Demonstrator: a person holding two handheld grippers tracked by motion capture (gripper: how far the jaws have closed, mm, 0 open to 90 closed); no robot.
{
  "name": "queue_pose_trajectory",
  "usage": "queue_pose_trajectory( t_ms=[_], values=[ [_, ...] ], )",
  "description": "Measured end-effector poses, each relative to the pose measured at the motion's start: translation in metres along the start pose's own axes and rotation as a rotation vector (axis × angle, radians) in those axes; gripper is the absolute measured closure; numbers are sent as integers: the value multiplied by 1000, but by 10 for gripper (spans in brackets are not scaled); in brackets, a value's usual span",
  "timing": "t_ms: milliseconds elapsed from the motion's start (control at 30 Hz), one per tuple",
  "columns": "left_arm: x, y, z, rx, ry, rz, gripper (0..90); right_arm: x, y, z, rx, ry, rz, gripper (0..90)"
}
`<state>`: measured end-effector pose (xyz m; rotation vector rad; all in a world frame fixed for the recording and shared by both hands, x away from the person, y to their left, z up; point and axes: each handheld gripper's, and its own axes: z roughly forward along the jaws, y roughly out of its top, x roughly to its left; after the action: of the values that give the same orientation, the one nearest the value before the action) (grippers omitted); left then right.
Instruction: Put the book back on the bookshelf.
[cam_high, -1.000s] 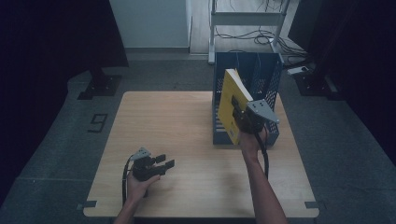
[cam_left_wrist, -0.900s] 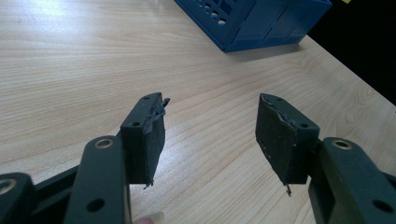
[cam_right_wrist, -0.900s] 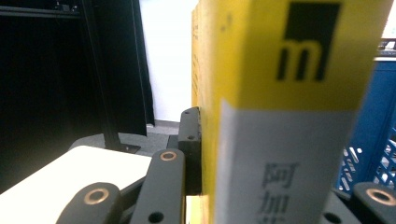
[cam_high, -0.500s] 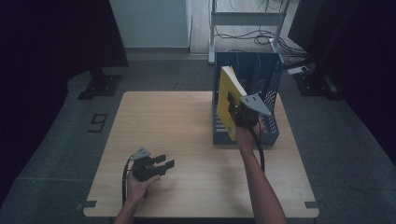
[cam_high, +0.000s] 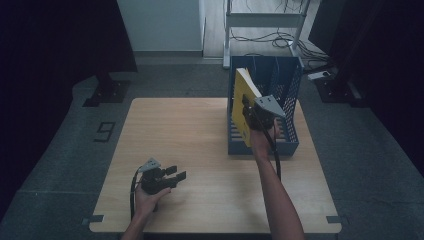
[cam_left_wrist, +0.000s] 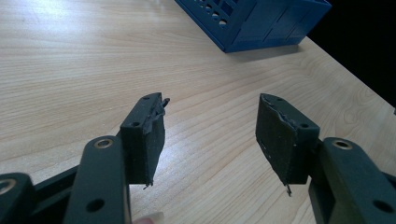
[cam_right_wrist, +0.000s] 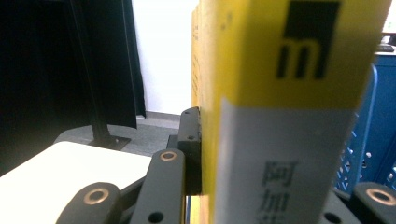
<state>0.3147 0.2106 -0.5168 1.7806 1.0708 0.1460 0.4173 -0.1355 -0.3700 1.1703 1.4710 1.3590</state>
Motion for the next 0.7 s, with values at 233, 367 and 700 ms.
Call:
queue_pose_trajectory(
  t_ms=[233,367,700],
  values=[
    [1,0,-1,-4,0,1,421,-2,-2,12,13,-10,22,745],
    [1,0,-2,-6,-1,4,420,-3,-3,20,19,-23,21,745],
    [1,0,-1,0,4,10,418,-8,-3,31,27,-38,38,745]
  ],
)
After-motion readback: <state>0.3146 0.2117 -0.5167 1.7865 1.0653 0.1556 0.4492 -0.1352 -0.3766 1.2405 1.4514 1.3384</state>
